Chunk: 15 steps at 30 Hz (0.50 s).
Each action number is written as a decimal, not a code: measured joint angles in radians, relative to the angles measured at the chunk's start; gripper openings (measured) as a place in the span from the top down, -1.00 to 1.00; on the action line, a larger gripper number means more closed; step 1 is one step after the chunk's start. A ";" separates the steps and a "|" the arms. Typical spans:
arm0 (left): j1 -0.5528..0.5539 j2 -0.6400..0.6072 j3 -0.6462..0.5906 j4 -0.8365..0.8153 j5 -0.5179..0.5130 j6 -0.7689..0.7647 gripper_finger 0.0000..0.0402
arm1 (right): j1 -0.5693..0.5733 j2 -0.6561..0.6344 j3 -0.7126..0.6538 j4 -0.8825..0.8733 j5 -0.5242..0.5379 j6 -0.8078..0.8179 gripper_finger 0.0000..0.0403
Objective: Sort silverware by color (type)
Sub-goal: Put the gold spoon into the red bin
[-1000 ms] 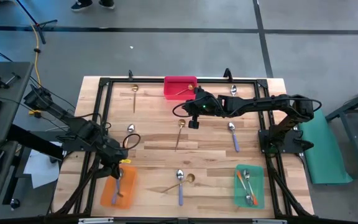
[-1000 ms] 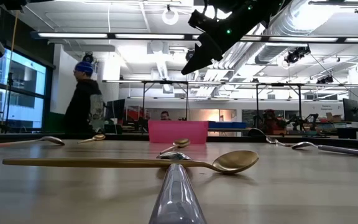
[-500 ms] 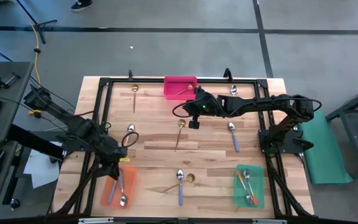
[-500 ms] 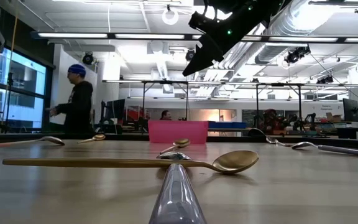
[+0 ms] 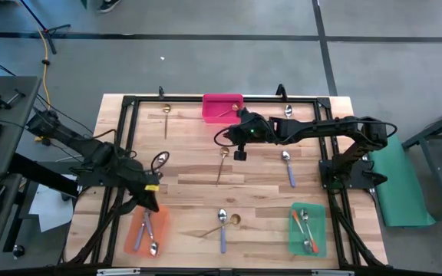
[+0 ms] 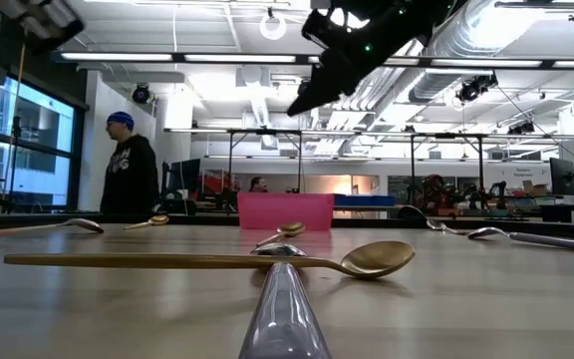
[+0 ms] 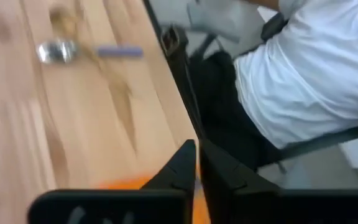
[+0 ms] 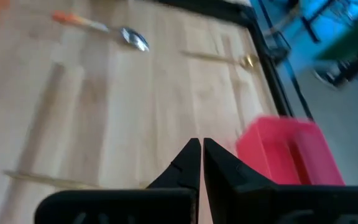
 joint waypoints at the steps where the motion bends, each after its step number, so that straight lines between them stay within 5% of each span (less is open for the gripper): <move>1: 0.020 0.001 0.000 0.018 0.006 0.037 0.98 | -0.001 0.002 0.000 0.016 -0.019 -0.001 1.00; 8: 0.173 0.007 -0.105 0.253 0.126 0.208 0.99 | -0.009 0.018 -0.112 0.323 -0.149 -0.013 1.00; 15: 0.338 0.041 -0.244 0.563 0.086 0.313 1.00 | -0.026 0.021 -0.358 0.777 -0.189 0.093 1.00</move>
